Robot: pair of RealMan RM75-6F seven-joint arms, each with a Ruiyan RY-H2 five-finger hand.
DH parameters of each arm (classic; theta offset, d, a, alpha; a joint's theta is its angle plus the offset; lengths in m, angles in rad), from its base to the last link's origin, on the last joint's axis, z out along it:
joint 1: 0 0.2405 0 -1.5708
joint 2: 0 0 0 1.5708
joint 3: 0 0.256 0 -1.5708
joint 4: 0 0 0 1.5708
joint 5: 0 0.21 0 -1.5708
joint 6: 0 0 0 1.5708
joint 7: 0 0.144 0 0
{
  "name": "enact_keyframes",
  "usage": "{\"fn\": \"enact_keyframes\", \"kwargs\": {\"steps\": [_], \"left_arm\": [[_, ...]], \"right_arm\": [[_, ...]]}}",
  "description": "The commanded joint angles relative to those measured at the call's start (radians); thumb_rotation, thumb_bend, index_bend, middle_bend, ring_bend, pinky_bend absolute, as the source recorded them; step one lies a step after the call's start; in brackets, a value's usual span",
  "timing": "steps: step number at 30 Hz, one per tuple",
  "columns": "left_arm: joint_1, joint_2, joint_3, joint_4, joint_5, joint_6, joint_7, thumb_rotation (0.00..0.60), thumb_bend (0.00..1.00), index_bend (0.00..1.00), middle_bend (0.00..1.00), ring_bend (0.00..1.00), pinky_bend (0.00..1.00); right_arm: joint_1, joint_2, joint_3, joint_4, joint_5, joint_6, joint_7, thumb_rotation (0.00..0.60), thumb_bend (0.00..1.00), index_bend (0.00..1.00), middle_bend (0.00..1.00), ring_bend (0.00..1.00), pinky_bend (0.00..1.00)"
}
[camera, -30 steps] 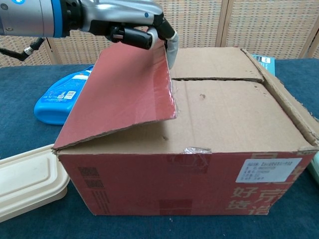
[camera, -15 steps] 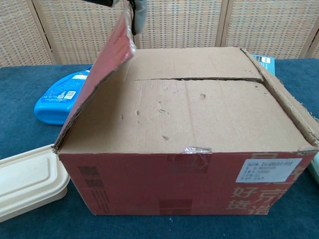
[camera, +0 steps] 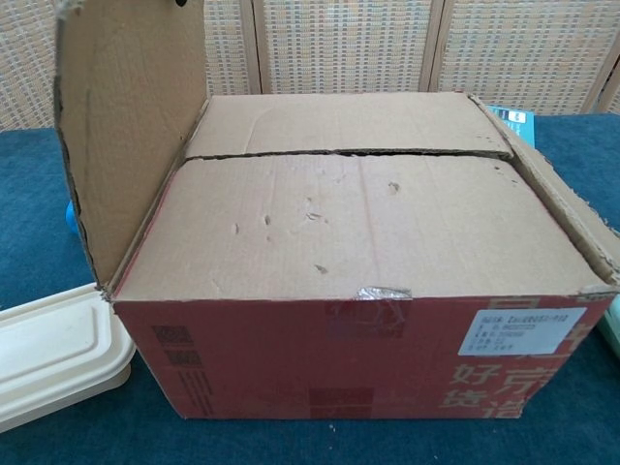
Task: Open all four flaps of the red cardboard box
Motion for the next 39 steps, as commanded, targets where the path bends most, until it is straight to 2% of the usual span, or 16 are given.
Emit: {"fn": "enact_keyframes", "kwargs": {"steps": [1,18,21,23,26,30,35,39], "left_arm": [[0.023,0.031,0.003,-0.012,0.01,0.016,-0.02,0.098,1.0,0.45,0.45,0.25,0.0],[0.133,0.166,0.056,-0.015,0.029,0.01,-0.07,0.098,0.99,0.45,0.46,0.26,0.0],[0.138,0.18,0.061,-0.018,0.008,-0.018,-0.061,0.094,0.82,0.45,0.46,0.26,0.0],[0.143,0.17,0.06,-0.014,-0.01,-0.022,-0.04,0.089,0.66,0.45,0.46,0.26,0.0],[0.15,0.135,0.06,-0.008,-0.038,-0.019,0.008,0.087,0.52,0.45,0.44,0.25,0.0],[0.156,0.058,0.061,0.002,-0.082,-0.005,0.094,0.086,0.39,0.38,0.31,0.16,0.0],[0.152,-0.045,0.063,0.023,-0.139,0.001,0.181,0.088,0.25,0.2,0.14,0.01,0.0],[0.142,-0.096,0.058,0.035,-0.178,-0.005,0.215,0.087,0.17,0.12,0.06,0.0,0.0]], "right_arm": [[0.001,0.001,0.001,-0.002,0.001,-0.001,-0.003,0.6,0.78,0.0,0.0,0.0,0.0],[0.011,0.006,0.005,-0.022,0.009,-0.016,-0.027,0.6,0.78,0.0,0.0,0.0,0.0],[0.011,0.005,0.006,-0.025,0.01,-0.016,-0.03,0.6,0.78,0.0,0.0,0.0,0.0],[0.011,0.004,0.005,-0.025,0.011,-0.016,-0.031,0.6,0.78,0.0,0.0,0.0,0.0],[0.009,0.002,0.004,-0.024,0.011,-0.015,-0.029,0.6,0.78,0.0,0.0,0.0,0.0],[0.005,-0.001,0.0,-0.021,0.008,-0.013,-0.025,0.6,0.78,0.0,0.0,0.0,0.0],[-0.001,-0.001,-0.004,-0.015,0.005,-0.008,-0.014,0.6,0.78,0.0,0.0,0.0,0.0],[-0.003,-0.001,-0.005,-0.008,0.007,-0.009,-0.007,0.6,0.78,0.0,0.0,0.0,0.0]]}}
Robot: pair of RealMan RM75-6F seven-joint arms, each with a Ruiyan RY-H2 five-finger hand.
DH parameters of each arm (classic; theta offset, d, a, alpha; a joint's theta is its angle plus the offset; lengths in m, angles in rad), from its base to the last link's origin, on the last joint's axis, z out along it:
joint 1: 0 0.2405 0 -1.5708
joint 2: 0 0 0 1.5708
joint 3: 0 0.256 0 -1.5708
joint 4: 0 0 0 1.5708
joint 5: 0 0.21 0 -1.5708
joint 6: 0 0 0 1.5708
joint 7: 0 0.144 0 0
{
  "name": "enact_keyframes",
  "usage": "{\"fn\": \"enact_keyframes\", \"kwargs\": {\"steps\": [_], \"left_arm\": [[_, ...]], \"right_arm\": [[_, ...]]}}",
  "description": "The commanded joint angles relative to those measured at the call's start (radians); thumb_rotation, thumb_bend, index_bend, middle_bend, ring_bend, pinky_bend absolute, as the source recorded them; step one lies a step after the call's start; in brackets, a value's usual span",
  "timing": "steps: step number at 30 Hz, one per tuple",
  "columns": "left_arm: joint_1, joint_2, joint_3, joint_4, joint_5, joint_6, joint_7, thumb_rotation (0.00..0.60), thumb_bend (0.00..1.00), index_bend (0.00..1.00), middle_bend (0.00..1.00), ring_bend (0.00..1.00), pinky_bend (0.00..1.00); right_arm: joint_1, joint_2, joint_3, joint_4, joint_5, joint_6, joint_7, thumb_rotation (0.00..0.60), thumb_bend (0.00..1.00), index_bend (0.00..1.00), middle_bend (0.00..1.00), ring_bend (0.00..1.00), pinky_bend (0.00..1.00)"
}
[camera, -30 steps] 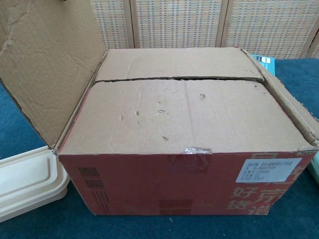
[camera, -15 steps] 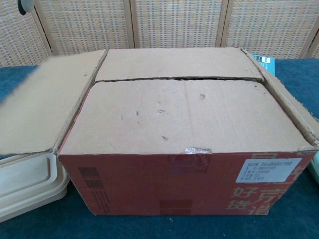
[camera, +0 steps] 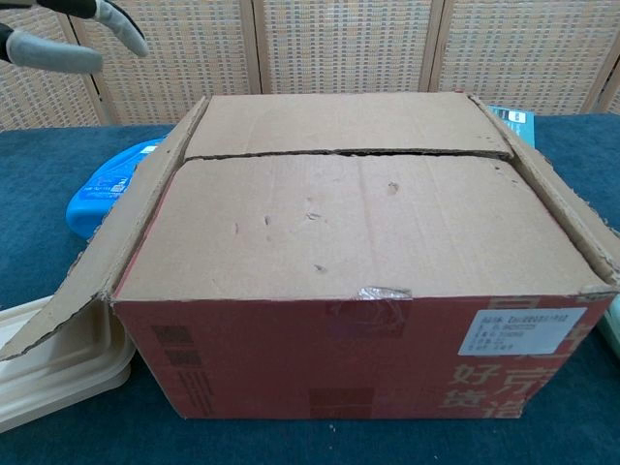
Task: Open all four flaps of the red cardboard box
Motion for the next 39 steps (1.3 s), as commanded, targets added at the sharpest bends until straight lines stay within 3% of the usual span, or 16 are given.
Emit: {"fn": "enact_keyframes", "kwargs": {"steps": [1,5,8,9,11,14,39], "left_arm": [[-0.012,-0.049,-0.006,0.018,-0.041,-0.003,0.028,0.087,0.16,0.1,0.05,0.0,0.0],[-0.024,-0.113,-0.022,0.042,-0.075,0.014,0.052,0.106,0.16,0.04,0.01,0.0,0.0],[-0.032,-0.153,-0.025,0.058,-0.088,0.027,0.091,0.263,0.17,0.01,0.0,0.0,0.0],[-0.034,-0.164,-0.027,0.062,-0.091,0.033,0.104,0.345,0.18,0.0,0.0,0.0,0.0],[-0.038,-0.187,-0.028,0.068,-0.098,0.043,0.127,0.429,0.19,0.0,0.0,0.0,0.0],[-0.048,-0.219,-0.034,0.07,-0.105,0.049,0.144,0.487,0.2,0.0,0.0,0.0,0.0],[-0.125,-0.409,-0.058,0.151,-0.23,0.071,0.296,0.489,0.2,0.0,0.0,0.0,0.0]], "right_arm": [[-0.001,-0.001,0.001,0.004,0.002,0.001,0.004,0.6,0.78,0.0,0.0,0.0,0.0],[-0.002,-0.005,0.001,0.012,0.004,-0.001,0.013,0.6,0.78,0.0,0.0,0.0,0.0],[-0.001,-0.008,0.001,0.018,0.004,-0.004,0.016,0.6,0.78,0.0,0.0,0.0,0.0],[0.0,-0.009,0.001,0.019,0.004,-0.004,0.017,0.6,0.78,0.0,0.0,0.0,0.0],[0.0,-0.009,0.002,0.02,0.003,-0.005,0.017,0.6,0.78,0.0,0.0,0.0,0.0],[0.0,-0.01,0.002,0.022,0.003,-0.004,0.019,0.6,0.78,0.0,0.0,0.0,0.0],[-0.02,0.002,0.003,0.04,0.007,0.013,0.05,0.6,0.78,0.0,0.0,0.0,0.0]]}}
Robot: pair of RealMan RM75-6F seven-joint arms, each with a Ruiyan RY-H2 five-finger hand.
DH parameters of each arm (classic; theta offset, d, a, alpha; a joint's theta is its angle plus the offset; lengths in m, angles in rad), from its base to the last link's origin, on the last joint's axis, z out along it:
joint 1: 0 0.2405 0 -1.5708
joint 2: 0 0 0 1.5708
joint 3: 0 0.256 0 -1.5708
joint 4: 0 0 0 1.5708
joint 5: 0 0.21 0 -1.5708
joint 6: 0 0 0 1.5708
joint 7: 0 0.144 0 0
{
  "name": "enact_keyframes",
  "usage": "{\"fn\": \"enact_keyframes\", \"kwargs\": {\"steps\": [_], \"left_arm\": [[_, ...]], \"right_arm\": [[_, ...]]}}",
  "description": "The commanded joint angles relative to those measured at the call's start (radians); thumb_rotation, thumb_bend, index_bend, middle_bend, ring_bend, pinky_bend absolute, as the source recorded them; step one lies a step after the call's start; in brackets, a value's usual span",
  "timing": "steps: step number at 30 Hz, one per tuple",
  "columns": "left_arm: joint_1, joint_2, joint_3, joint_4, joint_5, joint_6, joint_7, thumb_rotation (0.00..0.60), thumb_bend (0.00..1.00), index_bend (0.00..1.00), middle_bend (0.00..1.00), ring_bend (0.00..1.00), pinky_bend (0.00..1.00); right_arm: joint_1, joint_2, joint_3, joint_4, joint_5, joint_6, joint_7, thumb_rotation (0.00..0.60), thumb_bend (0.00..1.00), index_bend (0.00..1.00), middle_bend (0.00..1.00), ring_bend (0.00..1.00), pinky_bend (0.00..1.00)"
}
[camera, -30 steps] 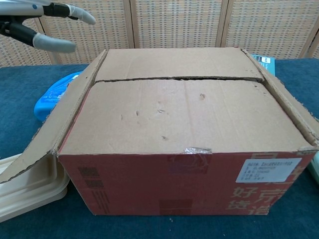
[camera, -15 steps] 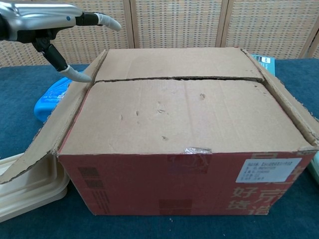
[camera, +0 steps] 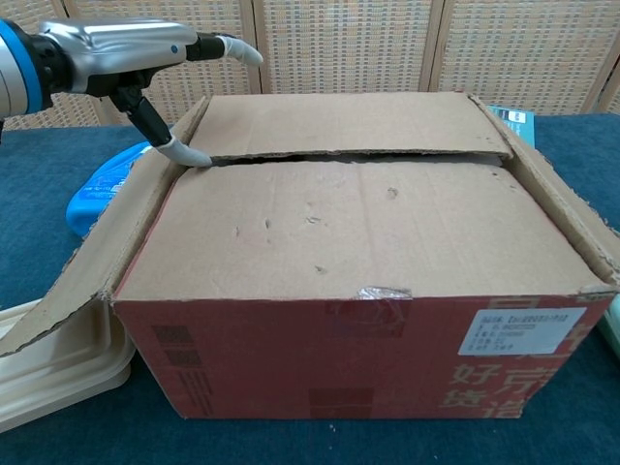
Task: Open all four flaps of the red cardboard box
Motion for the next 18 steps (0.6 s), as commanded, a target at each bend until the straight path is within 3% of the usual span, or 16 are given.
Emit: {"fn": "enact_keyframes", "kwargs": {"steps": [1,18], "left_arm": [[-0.012,-0.018,-0.003,0.016,-0.016,0.0,0.015,0.49,0.2,0.0,0.0,0.0,0.0],[-0.019,-0.039,-0.008,0.036,-0.06,0.007,-0.005,0.491,0.2,0.0,0.0,0.0,0.0]], "right_arm": [[-0.004,0.003,0.001,0.001,0.001,0.004,0.005,0.6,0.78,0.0,0.0,0.0,0.0],[-0.013,0.008,0.002,0.007,-0.001,0.01,0.022,0.6,0.78,0.0,0.0,0.0,0.0]]}}
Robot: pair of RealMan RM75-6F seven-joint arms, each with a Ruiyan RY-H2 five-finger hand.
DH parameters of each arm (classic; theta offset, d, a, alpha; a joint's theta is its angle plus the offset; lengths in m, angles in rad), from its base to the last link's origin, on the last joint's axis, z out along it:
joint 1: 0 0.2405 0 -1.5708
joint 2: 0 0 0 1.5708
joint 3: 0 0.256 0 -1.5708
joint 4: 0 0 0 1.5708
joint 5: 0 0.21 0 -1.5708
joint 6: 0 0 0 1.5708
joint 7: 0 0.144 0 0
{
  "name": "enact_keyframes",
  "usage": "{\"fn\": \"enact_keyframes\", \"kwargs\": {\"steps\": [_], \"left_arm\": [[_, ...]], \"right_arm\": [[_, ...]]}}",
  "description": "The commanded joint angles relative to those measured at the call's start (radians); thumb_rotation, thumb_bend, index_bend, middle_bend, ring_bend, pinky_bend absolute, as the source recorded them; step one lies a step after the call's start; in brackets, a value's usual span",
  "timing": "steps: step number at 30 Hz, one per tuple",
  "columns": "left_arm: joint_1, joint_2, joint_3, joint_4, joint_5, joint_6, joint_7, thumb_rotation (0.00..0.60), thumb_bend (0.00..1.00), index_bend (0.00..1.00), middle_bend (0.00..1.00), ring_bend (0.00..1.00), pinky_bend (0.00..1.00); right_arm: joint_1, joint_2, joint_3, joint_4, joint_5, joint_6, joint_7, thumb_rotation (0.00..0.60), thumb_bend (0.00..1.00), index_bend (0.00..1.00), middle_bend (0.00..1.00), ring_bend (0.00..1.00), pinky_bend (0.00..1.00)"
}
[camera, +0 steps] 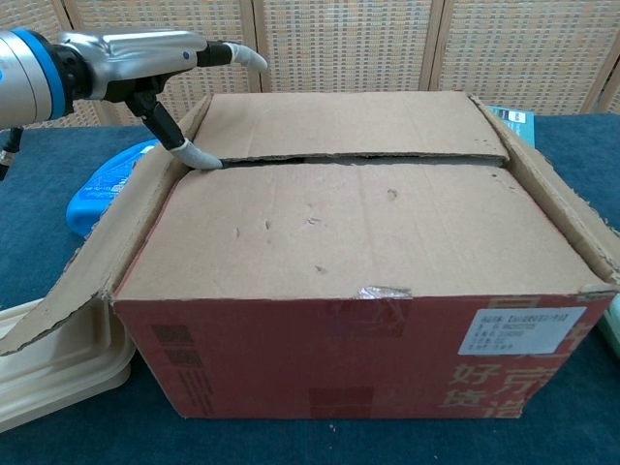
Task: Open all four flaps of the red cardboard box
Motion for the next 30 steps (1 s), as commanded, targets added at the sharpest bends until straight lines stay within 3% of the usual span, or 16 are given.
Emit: {"fn": "enact_keyframes", "kwargs": {"steps": [1,26,30], "left_arm": [[0.003,0.002,0.0,0.001,0.003,0.003,-0.006,0.49,0.2,0.0,0.0,0.0,0.0],[0.054,-0.046,-0.063,0.083,0.222,0.221,-0.139,0.492,0.2,0.0,0.0,0.0,0.0],[0.044,-0.048,-0.073,0.107,0.233,0.217,-0.134,0.492,0.2,0.0,0.0,0.0,0.0]], "right_arm": [[0.001,-0.001,0.001,0.001,0.0,-0.002,0.001,0.6,0.78,0.0,0.0,0.0,0.0],[-0.002,0.0,0.005,-0.003,0.0,0.003,-0.006,0.6,0.78,0.0,0.0,0.0,0.0],[-0.003,0.002,0.006,-0.005,-0.001,0.004,-0.006,0.6,0.78,0.0,0.0,0.0,0.0]]}}
